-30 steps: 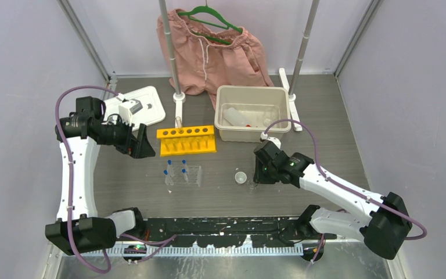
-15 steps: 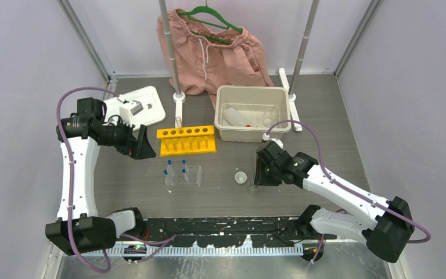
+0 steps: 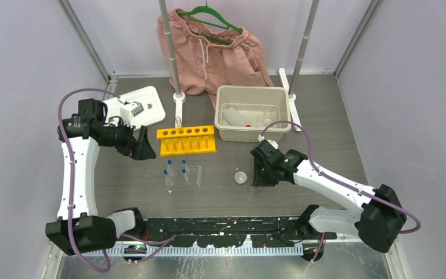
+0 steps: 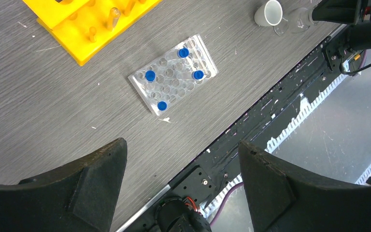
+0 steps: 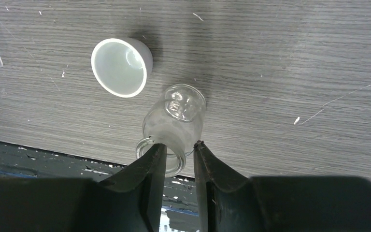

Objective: Organize the chemistry lab equipment

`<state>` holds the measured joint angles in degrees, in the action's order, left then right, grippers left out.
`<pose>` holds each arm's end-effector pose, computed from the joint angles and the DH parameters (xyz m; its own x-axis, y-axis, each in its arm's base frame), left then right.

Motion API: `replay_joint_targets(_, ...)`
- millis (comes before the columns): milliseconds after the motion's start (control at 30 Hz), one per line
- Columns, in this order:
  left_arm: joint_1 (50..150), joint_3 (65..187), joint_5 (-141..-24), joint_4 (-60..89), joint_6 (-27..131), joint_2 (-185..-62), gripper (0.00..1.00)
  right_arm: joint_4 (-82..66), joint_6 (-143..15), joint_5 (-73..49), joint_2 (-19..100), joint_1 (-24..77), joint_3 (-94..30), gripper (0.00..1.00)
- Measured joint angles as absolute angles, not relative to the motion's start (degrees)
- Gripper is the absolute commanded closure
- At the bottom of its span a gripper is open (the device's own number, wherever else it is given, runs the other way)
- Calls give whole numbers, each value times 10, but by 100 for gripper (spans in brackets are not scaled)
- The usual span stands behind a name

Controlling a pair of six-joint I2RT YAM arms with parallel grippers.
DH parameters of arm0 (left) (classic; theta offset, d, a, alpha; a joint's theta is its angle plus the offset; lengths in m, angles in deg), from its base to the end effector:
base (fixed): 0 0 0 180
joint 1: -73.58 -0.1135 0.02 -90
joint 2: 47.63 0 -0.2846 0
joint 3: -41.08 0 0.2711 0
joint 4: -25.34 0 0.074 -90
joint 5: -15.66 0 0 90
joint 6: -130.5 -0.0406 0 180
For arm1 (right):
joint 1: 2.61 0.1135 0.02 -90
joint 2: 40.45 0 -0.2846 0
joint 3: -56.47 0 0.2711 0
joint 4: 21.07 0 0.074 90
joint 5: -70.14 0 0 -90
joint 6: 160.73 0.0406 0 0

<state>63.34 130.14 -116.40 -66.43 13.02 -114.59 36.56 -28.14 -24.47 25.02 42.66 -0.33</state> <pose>0.1977 0.0081 0.3797 -0.7739 0.2083 -0.5981 0.5119 0.7618 -0.3970 0.1542 0.1511 0.2267 -0.9383 0.0113 -0.3457 -0.0685 0.9736 0.2178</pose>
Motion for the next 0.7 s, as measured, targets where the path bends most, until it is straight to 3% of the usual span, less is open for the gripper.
replay_joint_targets(100, 633, 1301, -1164, -663, 130, -1146, 15, 357, -281, -244, 256, 427, -1, 75)
replay_joint_targets(267, 633, 1300, -1164, -662, 130, -1147, 15, 349, -281, -242, 260, 427, -1, 99)
replay_joint_targets(533, 633, 1300, -1164, -657, 130, -1147, 15, 407, -295, -258, 261, 427, -47, 99)
replay_joint_targets(700, 633, 1300, -1164, -656, 130, -1148, 15, 484, -312, -275, 238, 417, -158, 99)
